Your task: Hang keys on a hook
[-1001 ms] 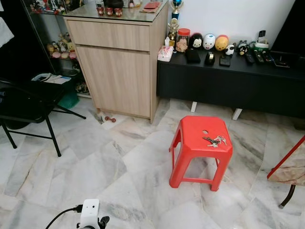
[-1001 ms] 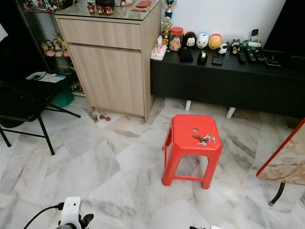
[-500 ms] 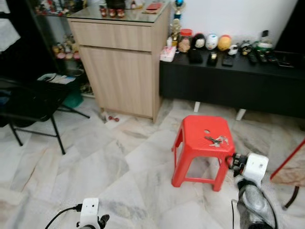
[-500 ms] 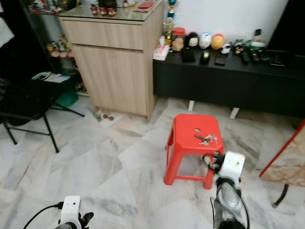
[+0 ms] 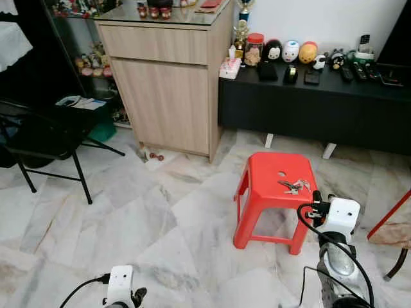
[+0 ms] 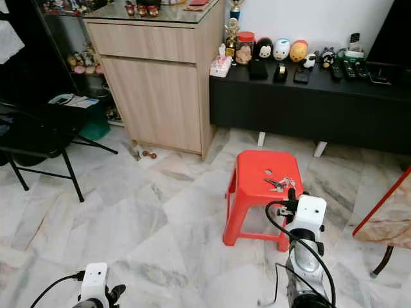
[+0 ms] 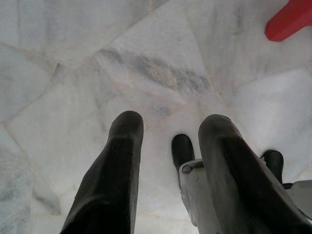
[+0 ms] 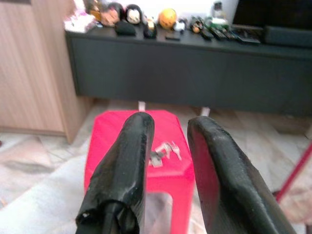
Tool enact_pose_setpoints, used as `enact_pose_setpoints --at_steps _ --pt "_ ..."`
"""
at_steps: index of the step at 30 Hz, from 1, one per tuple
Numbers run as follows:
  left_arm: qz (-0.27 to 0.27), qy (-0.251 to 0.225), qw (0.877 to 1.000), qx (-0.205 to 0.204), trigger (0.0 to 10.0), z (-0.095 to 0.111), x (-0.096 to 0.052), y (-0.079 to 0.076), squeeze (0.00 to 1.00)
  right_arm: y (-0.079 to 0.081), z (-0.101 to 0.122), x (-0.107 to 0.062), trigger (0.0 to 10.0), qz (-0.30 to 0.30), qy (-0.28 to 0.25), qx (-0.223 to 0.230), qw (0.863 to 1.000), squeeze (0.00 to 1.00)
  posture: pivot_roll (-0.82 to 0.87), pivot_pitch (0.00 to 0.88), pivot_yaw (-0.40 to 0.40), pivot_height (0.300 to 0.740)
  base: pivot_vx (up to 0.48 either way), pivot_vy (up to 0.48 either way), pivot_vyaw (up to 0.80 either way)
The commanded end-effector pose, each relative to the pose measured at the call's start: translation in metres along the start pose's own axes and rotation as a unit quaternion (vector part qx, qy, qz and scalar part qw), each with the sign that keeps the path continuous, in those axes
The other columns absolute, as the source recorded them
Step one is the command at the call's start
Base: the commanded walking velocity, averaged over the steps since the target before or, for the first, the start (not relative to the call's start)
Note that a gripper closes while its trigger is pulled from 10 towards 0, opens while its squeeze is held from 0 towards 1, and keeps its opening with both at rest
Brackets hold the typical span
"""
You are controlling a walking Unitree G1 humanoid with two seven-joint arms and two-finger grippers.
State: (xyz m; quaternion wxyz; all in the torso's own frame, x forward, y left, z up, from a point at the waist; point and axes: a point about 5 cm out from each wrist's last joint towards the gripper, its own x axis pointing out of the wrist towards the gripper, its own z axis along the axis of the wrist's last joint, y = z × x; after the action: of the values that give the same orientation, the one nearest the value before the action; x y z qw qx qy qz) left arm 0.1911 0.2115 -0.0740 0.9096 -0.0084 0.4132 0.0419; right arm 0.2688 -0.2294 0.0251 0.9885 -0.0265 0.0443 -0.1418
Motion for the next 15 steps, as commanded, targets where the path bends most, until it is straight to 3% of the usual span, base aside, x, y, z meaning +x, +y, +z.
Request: enact_pose_setpoints --at_steps 1,6,9,15 --pt "0.006 0.001 1.000 -0.003 10.0 0.000 0.000 0.002 0.00 -0.005 -0.007 -0.006 10.0 -0.027 0.014 0.009 0.999 0.00 -0.05 0.000 0.012 0.740 0.000 0.000 0.00" --pt "0.004 0.002 1.000 -0.002 10.0 0.000 0.000 0.001 0.00 -0.003 -0.015 -0.010 10.0 -0.040 0.041 0.017 0.998 0.00 -0.05 0.000 0.013 0.740 0.152 0.000 -0.15" --pt "0.004 -0.001 1.000 -0.001 10.0 0.000 0.000 0.001 0.00 0.000 -0.009 -0.007 10.0 -0.027 0.028 0.022 0.999 0.00 -0.05 0.000 0.009 0.740 0.274 0.000 -0.71" --pt "0.003 -0.001 1.000 -0.001 10.0 -0.001 0.000 0.000 0.00 0.008 0.004 0.004 10.0 0.009 0.008 0.027 1.000 0.00 -0.05 0.000 0.001 0.740 0.276 0.000 0.00"
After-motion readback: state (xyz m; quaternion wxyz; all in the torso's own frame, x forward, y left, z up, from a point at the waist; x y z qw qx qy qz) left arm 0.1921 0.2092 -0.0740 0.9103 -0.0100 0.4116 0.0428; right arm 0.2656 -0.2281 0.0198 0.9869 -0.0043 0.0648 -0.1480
